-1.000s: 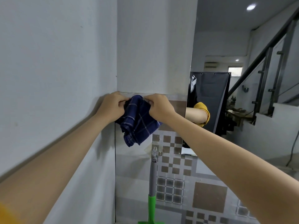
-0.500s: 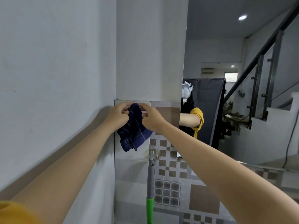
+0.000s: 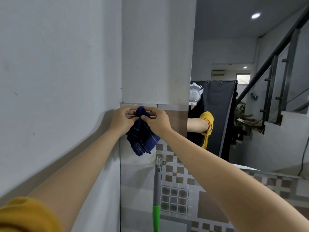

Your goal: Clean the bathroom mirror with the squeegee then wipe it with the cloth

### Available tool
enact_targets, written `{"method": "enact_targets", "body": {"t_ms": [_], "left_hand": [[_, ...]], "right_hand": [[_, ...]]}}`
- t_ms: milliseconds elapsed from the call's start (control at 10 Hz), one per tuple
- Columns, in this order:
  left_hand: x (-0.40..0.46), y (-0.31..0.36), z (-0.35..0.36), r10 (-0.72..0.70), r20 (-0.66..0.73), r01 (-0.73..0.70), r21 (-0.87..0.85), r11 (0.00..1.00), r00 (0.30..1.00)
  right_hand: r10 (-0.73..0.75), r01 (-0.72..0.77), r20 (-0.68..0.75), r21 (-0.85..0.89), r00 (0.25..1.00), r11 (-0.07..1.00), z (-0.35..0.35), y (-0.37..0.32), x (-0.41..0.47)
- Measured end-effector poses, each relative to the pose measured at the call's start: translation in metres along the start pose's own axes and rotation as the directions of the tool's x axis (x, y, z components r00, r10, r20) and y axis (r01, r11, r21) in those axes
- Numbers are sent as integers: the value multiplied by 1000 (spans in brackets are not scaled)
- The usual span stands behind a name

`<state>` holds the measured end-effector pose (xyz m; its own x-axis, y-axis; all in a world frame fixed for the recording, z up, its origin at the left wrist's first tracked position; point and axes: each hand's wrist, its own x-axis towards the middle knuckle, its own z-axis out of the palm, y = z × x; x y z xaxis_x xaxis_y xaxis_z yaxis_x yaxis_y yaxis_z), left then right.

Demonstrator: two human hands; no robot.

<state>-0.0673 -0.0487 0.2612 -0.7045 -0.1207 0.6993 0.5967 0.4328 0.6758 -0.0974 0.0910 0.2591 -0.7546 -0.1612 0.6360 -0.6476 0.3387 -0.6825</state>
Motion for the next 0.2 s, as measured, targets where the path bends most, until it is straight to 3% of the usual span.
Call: {"method": "enact_targets", "body": {"t_ms": [200], "left_hand": [[-3, 5, -1, -12, -11, 13, 96, 995, 1000]], "right_hand": [[-16, 14, -38, -53, 999, 998, -10, -4, -6]]}}
